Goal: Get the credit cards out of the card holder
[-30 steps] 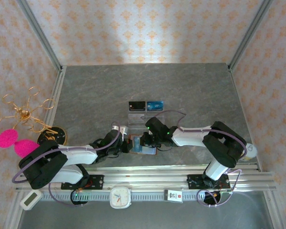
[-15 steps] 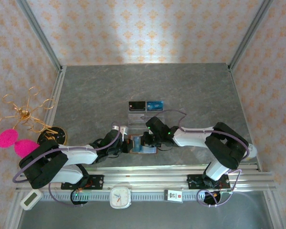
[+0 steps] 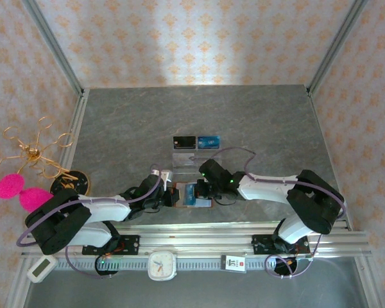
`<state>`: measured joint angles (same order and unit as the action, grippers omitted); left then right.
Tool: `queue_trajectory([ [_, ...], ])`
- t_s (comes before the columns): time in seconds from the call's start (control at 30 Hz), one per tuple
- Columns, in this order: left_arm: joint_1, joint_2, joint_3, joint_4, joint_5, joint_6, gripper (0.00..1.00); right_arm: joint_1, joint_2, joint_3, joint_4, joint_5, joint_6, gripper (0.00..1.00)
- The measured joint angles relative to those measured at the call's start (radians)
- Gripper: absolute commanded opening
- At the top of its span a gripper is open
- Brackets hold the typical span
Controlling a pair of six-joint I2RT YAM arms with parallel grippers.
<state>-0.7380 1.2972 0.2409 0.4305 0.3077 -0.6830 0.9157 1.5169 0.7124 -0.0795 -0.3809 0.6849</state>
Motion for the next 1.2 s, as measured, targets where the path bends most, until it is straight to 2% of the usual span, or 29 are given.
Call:
queue_trajectory([
  [0.17, -0.005, -0.054, 0.001, -0.049, -0.002, 0.0, 0.0, 0.0, 0.001, 0.0, -0.011, 0.016, -0.017, 0.0],
  [0.27, -0.039, -0.068, 0.013, -0.059, -0.004, -0.002, 0.0, 0.0, 0.008, -0.001, -0.008, 0.018, -0.027, 0.0],
  [0.4, -0.075, -0.008, 0.044, -0.053, 0.0, -0.008, 0.0, 0.0, 0.014, -0.008, 0.004, 0.018, -0.035, 0.0],
  [0.6, -0.08, 0.06, 0.064, -0.048, 0.0, -0.008, 0.0, 0.0, 0.014, -0.017, 0.028, 0.017, -0.047, 0.0],
  [0.8, -0.08, 0.1, 0.079, -0.019, 0.003, -0.008, 0.0, -0.003, 0.014, -0.068, 0.099, 0.014, -0.044, 0.18],
  [0.9, -0.08, 0.101, 0.079, -0.014, 0.004, -0.008, 0.0, -0.003, 0.015, -0.083, 0.145, 0.005, -0.035, 0.21],
  [1.0, -0.08, 0.104, 0.079, -0.01, 0.007, -0.008, 0.0, -0.002, 0.03, -0.086, 0.187, -0.009, -0.031, 0.18],
  [1.1, -0.08, 0.104, 0.079, -0.01, 0.007, -0.008, 0.0, -0.005, 0.032, -0.094, 0.203, -0.007, -0.02, 0.02],
  [1.2, -0.08, 0.101, 0.079, -0.012, 0.006, -0.008, 0.0, -0.006, 0.016, -0.095, 0.195, 0.0, -0.028, 0.0],
])
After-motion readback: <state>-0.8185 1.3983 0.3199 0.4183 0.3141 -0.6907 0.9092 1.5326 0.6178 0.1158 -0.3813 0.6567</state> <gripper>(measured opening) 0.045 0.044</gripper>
